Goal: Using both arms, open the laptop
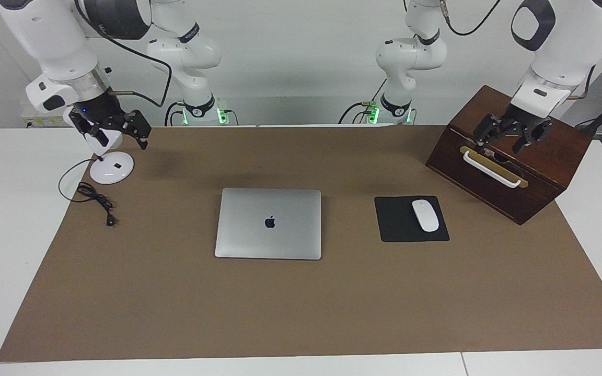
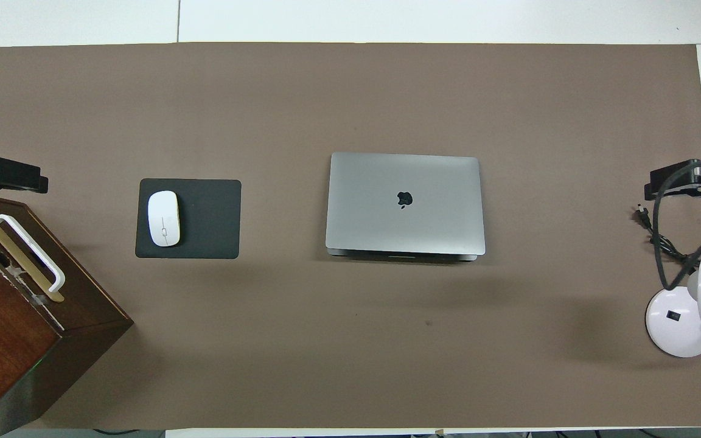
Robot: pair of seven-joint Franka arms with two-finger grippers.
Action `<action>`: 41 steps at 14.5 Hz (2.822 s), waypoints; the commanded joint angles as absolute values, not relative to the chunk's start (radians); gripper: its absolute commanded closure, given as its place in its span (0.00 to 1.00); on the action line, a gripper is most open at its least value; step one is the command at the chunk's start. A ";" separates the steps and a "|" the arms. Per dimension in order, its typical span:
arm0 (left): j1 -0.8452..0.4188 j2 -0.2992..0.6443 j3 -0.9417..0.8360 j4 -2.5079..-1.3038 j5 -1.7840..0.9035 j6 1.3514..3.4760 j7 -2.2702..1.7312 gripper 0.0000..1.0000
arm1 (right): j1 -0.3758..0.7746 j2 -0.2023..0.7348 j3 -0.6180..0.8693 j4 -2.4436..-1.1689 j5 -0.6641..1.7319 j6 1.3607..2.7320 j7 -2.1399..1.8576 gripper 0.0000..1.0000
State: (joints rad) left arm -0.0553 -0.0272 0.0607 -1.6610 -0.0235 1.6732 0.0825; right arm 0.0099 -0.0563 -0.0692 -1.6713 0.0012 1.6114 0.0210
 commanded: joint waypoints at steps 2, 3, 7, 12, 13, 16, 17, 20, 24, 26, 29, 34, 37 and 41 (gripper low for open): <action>-0.066 -0.031 0.051 -1.669 -0.005 1.690 0.091 0.00 | -0.035 -0.072 -0.063 -1.674 0.002 1.657 -0.074 0.00; -0.071 -0.032 0.048 -1.670 -0.005 1.693 0.091 0.00 | -0.047 -0.072 -0.064 -1.674 0.021 1.663 -0.075 0.00; -0.095 -0.026 0.045 -1.669 -0.006 1.745 0.091 0.00 | -0.061 -0.071 -0.066 -1.675 0.039 1.681 -0.103 0.00; -0.103 -0.026 0.043 -1.671 -0.008 1.756 0.081 0.00 | -0.087 -0.043 -0.064 -1.727 0.038 1.842 -0.212 0.00; -0.103 -0.026 0.043 -1.671 -0.012 1.756 0.054 0.11 | -0.089 -0.043 -0.064 -1.755 0.049 1.898 -0.210 0.00; -0.098 -0.028 0.043 -1.671 -0.017 1.755 -0.026 1.00 | -0.077 -0.048 -0.063 -1.860 0.121 2.083 -0.180 0.00; -0.098 -0.028 0.043 -1.671 -0.017 1.755 -0.026 1.00 | -0.072 -0.052 -0.063 -1.902 0.197 2.136 -0.167 0.00; -0.101 -0.026 0.043 -1.670 -0.026 1.762 -0.023 1.00 | -0.042 -0.049 -0.055 -1.982 0.310 2.268 -0.083 0.00; -0.138 -0.037 0.040 -1.707 -0.078 1.831 -0.014 1.00 | 0.061 -0.061 -0.055 -2.066 0.383 2.373 0.220 0.00; -0.173 -0.052 0.040 -1.768 -0.110 1.909 -0.012 1.00 | 0.106 -0.069 -0.055 -2.117 0.428 2.436 0.345 0.00; -0.254 -0.103 0.040 -1.908 -0.112 2.081 -0.014 1.00 | 0.165 -0.101 -0.055 -2.192 0.479 2.497 0.507 0.00; -0.385 -0.244 0.040 -2.256 -0.117 2.447 -0.020 1.00 | 0.291 -0.202 -0.054 -2.397 0.483 2.646 0.700 0.00; -0.466 -0.310 0.041 -2.400 -0.117 2.591 -0.026 1.00 | 0.359 -0.218 -0.054 -2.459 0.483 2.721 0.790 0.00; -0.543 -0.362 0.041 -2.535 -0.117 2.762 -0.022 1.00 | 0.445 -0.190 -0.054 -2.526 0.483 2.862 0.865 0.00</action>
